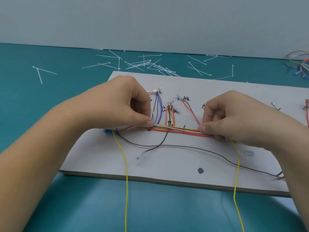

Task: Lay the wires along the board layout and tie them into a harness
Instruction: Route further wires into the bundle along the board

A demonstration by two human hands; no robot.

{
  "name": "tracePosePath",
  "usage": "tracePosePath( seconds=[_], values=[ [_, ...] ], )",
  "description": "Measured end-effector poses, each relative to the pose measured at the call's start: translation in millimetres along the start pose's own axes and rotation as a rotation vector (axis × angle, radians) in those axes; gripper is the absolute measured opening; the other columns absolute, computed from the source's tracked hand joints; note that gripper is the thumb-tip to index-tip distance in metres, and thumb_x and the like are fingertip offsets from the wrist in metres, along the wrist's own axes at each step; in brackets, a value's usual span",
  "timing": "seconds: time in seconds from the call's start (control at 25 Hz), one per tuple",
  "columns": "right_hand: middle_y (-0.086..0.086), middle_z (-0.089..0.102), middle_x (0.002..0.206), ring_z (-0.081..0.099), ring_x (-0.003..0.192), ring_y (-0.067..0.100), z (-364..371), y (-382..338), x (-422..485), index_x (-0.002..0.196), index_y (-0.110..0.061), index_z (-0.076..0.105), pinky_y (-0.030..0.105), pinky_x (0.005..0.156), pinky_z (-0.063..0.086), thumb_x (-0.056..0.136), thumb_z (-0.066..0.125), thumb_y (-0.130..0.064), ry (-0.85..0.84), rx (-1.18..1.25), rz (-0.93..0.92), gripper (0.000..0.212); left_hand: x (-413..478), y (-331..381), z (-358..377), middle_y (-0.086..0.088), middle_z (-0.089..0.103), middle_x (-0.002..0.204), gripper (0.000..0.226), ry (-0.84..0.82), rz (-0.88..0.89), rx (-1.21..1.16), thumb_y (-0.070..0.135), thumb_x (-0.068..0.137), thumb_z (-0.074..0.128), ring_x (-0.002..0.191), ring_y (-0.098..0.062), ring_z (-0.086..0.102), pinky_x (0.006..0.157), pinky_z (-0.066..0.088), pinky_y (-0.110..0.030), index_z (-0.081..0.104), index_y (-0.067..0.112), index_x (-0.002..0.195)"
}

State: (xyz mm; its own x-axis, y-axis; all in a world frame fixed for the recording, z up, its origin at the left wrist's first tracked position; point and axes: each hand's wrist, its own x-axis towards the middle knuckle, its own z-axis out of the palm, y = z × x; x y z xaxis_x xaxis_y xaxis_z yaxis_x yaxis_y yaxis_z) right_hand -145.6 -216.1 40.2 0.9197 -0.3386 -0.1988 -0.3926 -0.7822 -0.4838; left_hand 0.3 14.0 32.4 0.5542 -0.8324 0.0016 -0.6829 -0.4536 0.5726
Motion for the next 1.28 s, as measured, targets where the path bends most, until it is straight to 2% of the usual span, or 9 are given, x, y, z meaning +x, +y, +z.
tracePosePath(
  seconds=[0.28, 0.48, 0.6, 0.8, 1.12, 1.28],
  values=[
    [-0.006, 0.068, 0.054, 0.053, 0.042, 0.002, -0.7, 3.8, 1.1, 0.071, -0.019, 0.07, 0.024, 0.054, 0.042, 0.085, 0.081, -0.031, 0.019, -0.025, -0.032, 0.022, -0.8, 4.8, 6.2, 0.004, 0.07, 0.066, 0.009, -0.003, 0.027, -0.022, 0.022, 0.081, 0.08, 0.047, -0.005, 0.05, 0.046, 0.037, -0.01, 0.079, 0.028, 0.075],
    [-0.001, 0.067, 0.055, 0.05, 0.042, 0.004, -3.8, 8.3, 2.6, 0.073, -0.02, 0.069, 0.023, 0.052, 0.039, 0.086, 0.079, -0.03, 0.003, 0.017, -0.068, 0.019, 0.8, 3.8, 6.9, 0.003, 0.07, 0.065, 0.009, -0.019, 0.018, -0.023, 0.023, 0.082, 0.078, 0.05, -0.006, 0.052, 0.048, 0.041, -0.015, 0.078, 0.027, 0.075],
    [0.001, 0.063, 0.053, 0.047, 0.042, 0.006, -4.0, 8.3, 2.3, 0.075, -0.027, 0.068, 0.022, 0.046, 0.038, 0.084, 0.079, -0.024, -0.035, 0.045, -0.101, 0.014, 1.1, 3.3, 7.8, 0.005, 0.069, 0.063, 0.009, -0.025, 0.014, -0.033, 0.023, 0.082, 0.078, 0.049, -0.005, 0.051, 0.048, 0.042, -0.015, 0.077, 0.027, 0.075],
    [-0.002, 0.061, 0.052, 0.047, 0.042, 0.006, -4.5, 9.8, 2.4, 0.076, -0.029, 0.065, 0.026, 0.051, 0.04, 0.083, 0.077, -0.017, -0.072, 0.041, -0.12, 0.019, 1.8, 2.6, 8.4, 0.006, 0.067, 0.062, 0.009, -0.039, 0.002, -0.05, 0.022, 0.083, 0.077, 0.047, -0.004, 0.05, 0.047, 0.042, -0.016, 0.076, 0.026, 0.075],
    [-0.002, 0.065, 0.056, 0.05, 0.044, 0.005, -3.7, 10.5, 4.4, 0.079, -0.035, 0.067, 0.027, 0.056, 0.041, 0.083, 0.081, -0.025, -0.069, 0.033, -0.087, 0.017, 2.1, 2.8, 8.7, 0.007, 0.065, 0.058, 0.009, -0.051, -0.005, -0.065, 0.019, 0.083, 0.076, 0.045, -0.002, 0.049, 0.046, 0.04, -0.013, 0.075, 0.023, 0.075],
    [0.0, 0.067, 0.057, 0.051, 0.045, 0.006, -3.8, 11.1, 5.1, 0.076, -0.026, 0.07, 0.027, 0.056, 0.042, 0.082, 0.082, -0.026, -0.062, 0.024, -0.059, 0.013, 2.7, 2.7, 8.7, 0.005, 0.065, 0.058, 0.011, -0.061, -0.009, -0.075, 0.019, 0.084, 0.076, 0.046, -0.006, 0.051, 0.046, 0.043, -0.017, 0.075, 0.023, 0.074]
  ],
)
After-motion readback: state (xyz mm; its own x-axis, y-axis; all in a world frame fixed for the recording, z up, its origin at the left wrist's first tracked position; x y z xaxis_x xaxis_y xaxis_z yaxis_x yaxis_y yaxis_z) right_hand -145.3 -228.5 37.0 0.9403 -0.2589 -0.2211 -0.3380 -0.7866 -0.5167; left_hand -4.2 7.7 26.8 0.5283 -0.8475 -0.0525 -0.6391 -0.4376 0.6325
